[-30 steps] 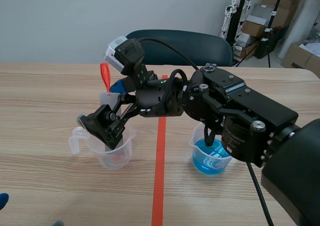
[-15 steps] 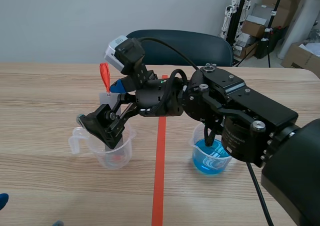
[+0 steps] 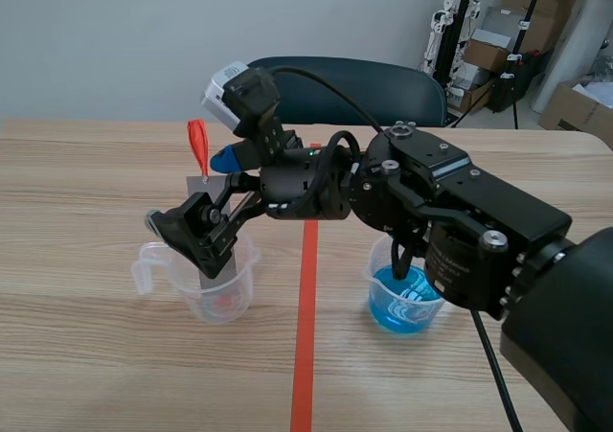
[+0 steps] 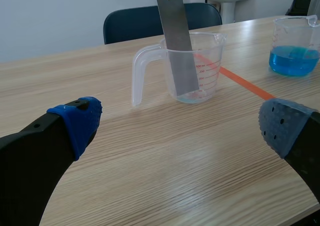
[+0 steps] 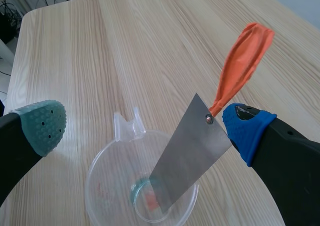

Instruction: Do the redox reaction experiment. return to the home posture

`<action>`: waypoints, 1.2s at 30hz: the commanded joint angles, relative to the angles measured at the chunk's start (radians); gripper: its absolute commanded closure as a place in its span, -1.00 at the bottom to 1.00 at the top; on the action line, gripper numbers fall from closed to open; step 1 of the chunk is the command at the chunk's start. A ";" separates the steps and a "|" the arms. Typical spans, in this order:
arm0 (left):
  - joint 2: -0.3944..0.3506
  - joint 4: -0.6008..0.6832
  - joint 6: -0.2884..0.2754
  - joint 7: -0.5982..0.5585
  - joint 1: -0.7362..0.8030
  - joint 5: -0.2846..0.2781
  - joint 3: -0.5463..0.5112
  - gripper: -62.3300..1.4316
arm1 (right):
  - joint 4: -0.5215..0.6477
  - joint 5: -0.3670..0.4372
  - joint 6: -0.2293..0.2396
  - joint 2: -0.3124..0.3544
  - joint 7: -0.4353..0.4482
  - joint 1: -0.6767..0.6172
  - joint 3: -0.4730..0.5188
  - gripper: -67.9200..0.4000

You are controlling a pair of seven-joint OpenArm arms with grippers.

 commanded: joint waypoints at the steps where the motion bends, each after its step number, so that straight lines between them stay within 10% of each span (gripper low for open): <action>1: -0.011 0.009 -0.002 -0.015 0.014 -0.006 -0.002 -1.00 | 0.013 0.009 -0.016 -0.002 0.024 0.015 0.025 -1.00; 16: -0.044 0.009 -0.002 -0.015 0.024 -0.002 -0.002 -1.00 | 0.124 -0.031 -0.051 0.053 0.032 0.010 0.042 -1.00; 27: -0.311 0.010 -0.002 -0.022 0.080 -0.008 -0.001 -1.00 | 0.262 -0.031 -0.204 0.143 0.037 -0.054 0.042 -1.00; 36: -0.587 0.103 -0.004 0.069 0.080 -0.373 -0.001 -1.00 | 0.448 -0.070 -0.256 0.196 0.044 -0.177 0.141 -1.00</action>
